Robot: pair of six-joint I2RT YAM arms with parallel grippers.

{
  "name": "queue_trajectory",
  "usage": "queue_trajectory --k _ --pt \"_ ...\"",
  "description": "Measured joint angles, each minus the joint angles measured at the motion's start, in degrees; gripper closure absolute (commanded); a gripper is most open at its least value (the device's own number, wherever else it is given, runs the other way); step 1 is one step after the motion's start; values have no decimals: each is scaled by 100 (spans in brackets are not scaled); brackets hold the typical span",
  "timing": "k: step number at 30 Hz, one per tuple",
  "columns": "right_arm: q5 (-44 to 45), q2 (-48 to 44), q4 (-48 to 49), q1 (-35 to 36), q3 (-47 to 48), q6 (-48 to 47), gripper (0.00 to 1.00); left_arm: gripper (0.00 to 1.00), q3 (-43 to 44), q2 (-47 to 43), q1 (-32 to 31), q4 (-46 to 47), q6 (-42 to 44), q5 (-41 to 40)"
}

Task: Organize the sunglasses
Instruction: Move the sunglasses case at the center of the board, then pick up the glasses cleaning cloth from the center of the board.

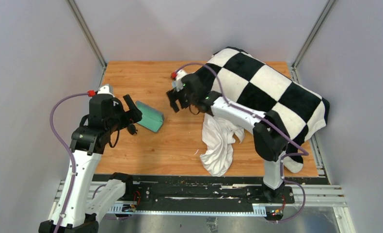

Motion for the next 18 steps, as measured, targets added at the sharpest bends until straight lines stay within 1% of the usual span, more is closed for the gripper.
queue_trajectory --k 1,3,7,11,14,17,18 --pt "28 -109 37 -214 -46 155 23 0 0 20 0 2 -2 2" --pt "146 -28 11 -573 157 413 29 0 0 35 0 7 -4 13" --pt "369 852 -238 -1073 1034 750 30 0 -7 20 0 90 -17 92" --pt "503 1762 -577 -1071 1659 868 32 0 -90 22 0 170 -48 208" --pt "564 2277 -763 -1027 2020 927 35 0 -129 35 0 177 -63 286" --pt "614 2614 -885 -1008 2369 960 41 0 -129 35 0 181 -63 332" --pt "632 2732 -892 -1008 2520 968 48 0 -129 28 0 181 -63 334"
